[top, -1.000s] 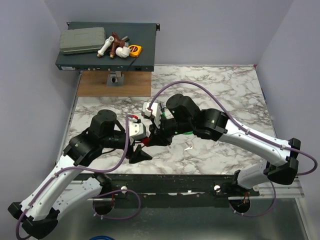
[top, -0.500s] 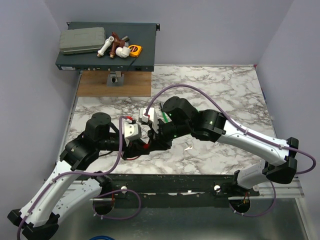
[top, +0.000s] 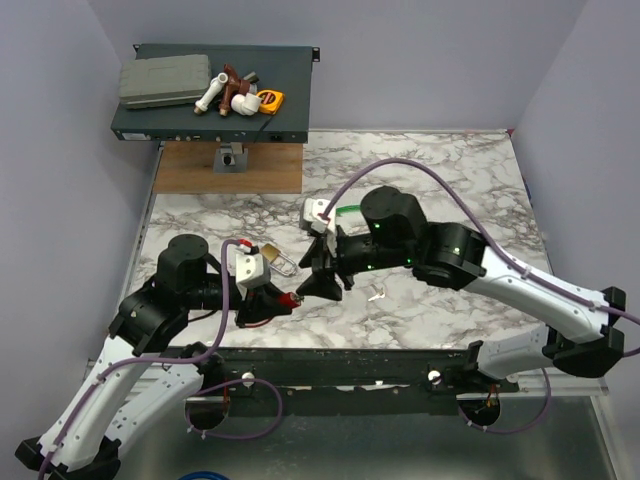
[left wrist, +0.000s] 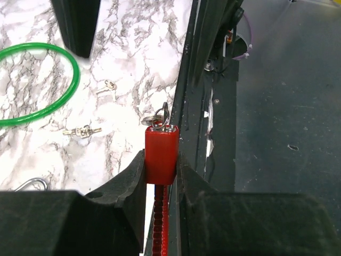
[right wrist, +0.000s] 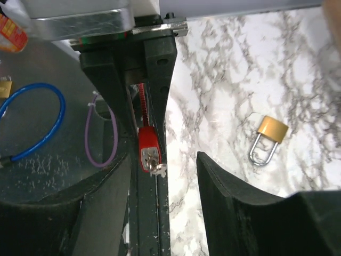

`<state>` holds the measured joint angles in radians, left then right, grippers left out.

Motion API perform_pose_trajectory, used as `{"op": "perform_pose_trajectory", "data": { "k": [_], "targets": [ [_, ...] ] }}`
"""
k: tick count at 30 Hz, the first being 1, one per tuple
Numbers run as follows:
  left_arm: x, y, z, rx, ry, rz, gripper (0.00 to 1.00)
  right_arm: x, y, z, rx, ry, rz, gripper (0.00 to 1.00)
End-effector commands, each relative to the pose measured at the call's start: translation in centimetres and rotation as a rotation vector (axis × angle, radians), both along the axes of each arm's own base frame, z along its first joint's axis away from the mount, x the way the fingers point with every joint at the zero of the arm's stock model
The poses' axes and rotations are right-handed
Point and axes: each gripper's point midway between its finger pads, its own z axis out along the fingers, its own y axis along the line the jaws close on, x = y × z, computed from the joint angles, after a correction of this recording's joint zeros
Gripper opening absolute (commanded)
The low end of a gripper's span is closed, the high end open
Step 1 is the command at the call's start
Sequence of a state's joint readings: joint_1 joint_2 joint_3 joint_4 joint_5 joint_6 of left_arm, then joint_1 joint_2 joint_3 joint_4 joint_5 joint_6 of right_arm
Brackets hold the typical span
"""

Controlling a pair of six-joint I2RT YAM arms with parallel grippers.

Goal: Unlock with the key
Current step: Unlock the lock.

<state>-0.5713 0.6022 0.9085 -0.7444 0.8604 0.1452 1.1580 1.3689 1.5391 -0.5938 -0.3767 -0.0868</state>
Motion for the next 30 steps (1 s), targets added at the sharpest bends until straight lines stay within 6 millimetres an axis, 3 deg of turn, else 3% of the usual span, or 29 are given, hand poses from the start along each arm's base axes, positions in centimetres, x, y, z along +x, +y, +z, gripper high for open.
{"op": "perform_pose_trajectory", "data": {
  "k": [1, 7, 8, 9, 11, 14, 17, 21, 25, 30],
  "targets": [
    [-1.4, 0.0, 1.0, -0.035, 0.025, -0.052, 0.00, 0.9, -1.9, 3.0, 0.105, -0.078, -0.092, 0.54],
    [-1.6, 0.2, 0.9, 0.002, -0.002, -0.093, 0.02, -0.3, -3.0, 1.7, 0.140, -0.036, -0.077, 0.42],
    [-1.2, 0.4, 0.5, 0.035, -0.016, -0.080, 0.10, -0.2, -3.1, 1.2, 0.133, -0.033, -0.085, 0.41],
    [-0.1, 0.6, -0.1, 0.080, -0.038, -0.036, 0.09, 0.3, -3.2, 0.9, 0.127, -0.037, -0.118, 0.41],
    [2.0, 1.5, -1.8, 0.193, -0.088, 0.040, 0.00, 1.8, -3.7, 0.0, 0.113, -0.061, -0.206, 0.43],
    [4.6, 4.0, -6.8, 0.528, -0.001, 0.120, 0.00, 4.4, -4.9, 0.2, 0.162, -0.112, -0.377, 0.46],
    [5.8, 6.2, -9.2, 0.760, -0.008, 0.120, 0.00, 6.6, -6.7, 1.5, 0.260, -0.174, -0.533, 0.50],
    [7.3, 6.9, -8.6, 0.872, -0.313, 0.036, 0.00, 8.7, -8.9, 3.0, 0.343, -0.218, -0.692, 0.56],
    [7.5, 7.5, -7.7, 0.988, -0.594, -0.108, 0.00, 9.6, -10.0, 3.3, 0.374, -0.197, -0.786, 0.58],
    [8.0, 8.4, -8.0, 1.168, -0.853, -0.284, 0.00, 10.7, -11.9, 3.5, 0.416, -0.189, -0.913, 0.59]
  ]
}}
